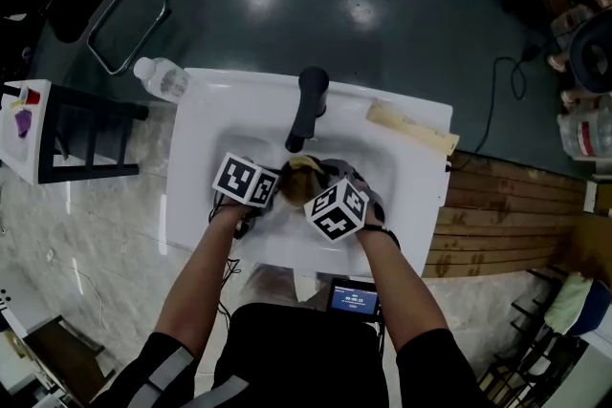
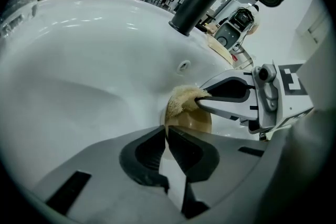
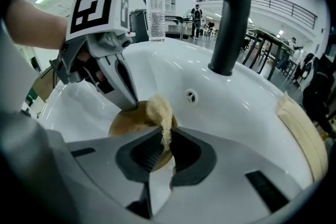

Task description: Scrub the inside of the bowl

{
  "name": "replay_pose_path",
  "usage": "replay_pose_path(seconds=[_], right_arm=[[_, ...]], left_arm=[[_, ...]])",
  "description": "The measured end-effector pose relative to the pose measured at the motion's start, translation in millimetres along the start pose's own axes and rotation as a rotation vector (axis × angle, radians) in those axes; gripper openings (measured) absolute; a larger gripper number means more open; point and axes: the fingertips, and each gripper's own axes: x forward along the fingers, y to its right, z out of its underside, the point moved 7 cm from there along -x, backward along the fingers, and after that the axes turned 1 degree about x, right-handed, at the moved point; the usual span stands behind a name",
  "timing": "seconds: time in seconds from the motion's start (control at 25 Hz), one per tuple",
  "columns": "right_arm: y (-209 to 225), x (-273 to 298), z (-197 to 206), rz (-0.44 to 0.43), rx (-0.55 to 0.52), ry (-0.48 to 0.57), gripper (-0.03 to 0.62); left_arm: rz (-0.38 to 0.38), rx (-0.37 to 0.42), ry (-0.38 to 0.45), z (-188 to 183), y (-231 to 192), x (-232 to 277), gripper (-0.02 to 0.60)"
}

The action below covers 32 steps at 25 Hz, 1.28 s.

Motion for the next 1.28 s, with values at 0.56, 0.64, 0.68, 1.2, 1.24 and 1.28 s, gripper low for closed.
replay_pose_path(seconds=[0.56,0.64,0.68,1.2,1.24,1.28], right_arm=[[-34.0,12.6,-14.4,-0.118,0.151,0.005,0.041],[-40.0,13.2,-14.3,-0.165,0.143,0.004,0.041],[-43.4,13.4,-14.3,-0.190,0.133,0.003,0.041],[-65.1,7.4,-6.1,-0.416,0.013,-0.030,0.041],[-64.1,6.5,-4.6,-0.420,0.005,-0.038,0.041],[-62.9,5.3,-3.0,-0.423,-0.004,-0.046,0.041]], left_arm=[[-0.025,-0.055,0.009,1.2,-3.6,-1.9,0.012],[-0.028,-0.064,0.013,0.5,-3.6,-1.7,0.012],[-0.029,-0.069,0.016,0.1,-3.9,-1.6,0.012],[-0.049,-0.050,0.018,-3.7,-5.6,-1.3,0.009],[-0.050,-0.047,0.017,-3.7,-5.6,-1.2,0.009],[-0.051,-0.044,0.016,-3.9,-5.5,-1.0,0.009]])
